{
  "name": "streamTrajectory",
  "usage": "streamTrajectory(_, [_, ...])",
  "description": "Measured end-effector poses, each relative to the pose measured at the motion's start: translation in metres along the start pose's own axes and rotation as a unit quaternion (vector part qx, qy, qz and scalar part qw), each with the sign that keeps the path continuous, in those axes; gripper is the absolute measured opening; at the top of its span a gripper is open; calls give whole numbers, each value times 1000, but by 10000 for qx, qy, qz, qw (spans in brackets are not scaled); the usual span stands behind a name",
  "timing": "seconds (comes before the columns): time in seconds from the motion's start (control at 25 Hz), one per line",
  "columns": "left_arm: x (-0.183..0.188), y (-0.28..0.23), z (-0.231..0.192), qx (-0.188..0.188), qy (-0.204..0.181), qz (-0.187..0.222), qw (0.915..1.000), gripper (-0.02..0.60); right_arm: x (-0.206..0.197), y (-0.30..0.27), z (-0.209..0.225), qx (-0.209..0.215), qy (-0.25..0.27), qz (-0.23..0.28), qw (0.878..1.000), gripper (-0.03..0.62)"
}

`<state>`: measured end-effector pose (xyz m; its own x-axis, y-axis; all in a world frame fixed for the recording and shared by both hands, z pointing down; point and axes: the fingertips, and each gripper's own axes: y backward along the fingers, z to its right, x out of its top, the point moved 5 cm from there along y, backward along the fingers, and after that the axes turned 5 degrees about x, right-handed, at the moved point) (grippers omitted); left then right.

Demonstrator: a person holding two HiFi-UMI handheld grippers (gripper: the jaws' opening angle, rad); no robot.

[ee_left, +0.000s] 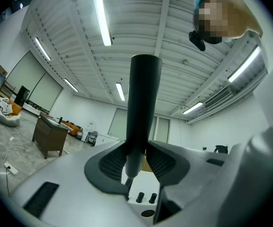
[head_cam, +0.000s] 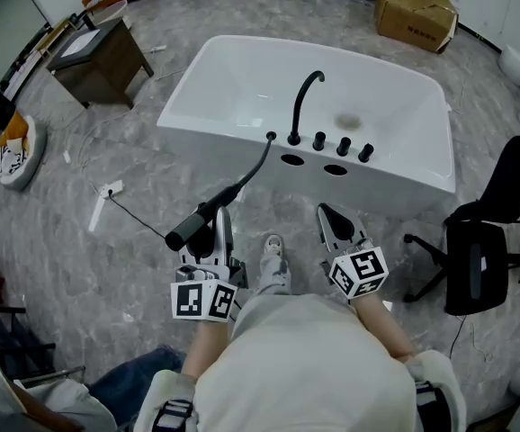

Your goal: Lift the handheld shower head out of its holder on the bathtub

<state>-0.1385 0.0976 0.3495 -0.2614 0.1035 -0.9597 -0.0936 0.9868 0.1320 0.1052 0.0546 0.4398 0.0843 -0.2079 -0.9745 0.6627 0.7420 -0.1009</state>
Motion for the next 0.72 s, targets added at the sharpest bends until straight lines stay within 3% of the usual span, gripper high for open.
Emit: streamTrajectory(0.72, [5, -4, -3, 32, 59, 53, 10000, 143, 2, -5, 0, -122, 95, -73, 9999, 20])
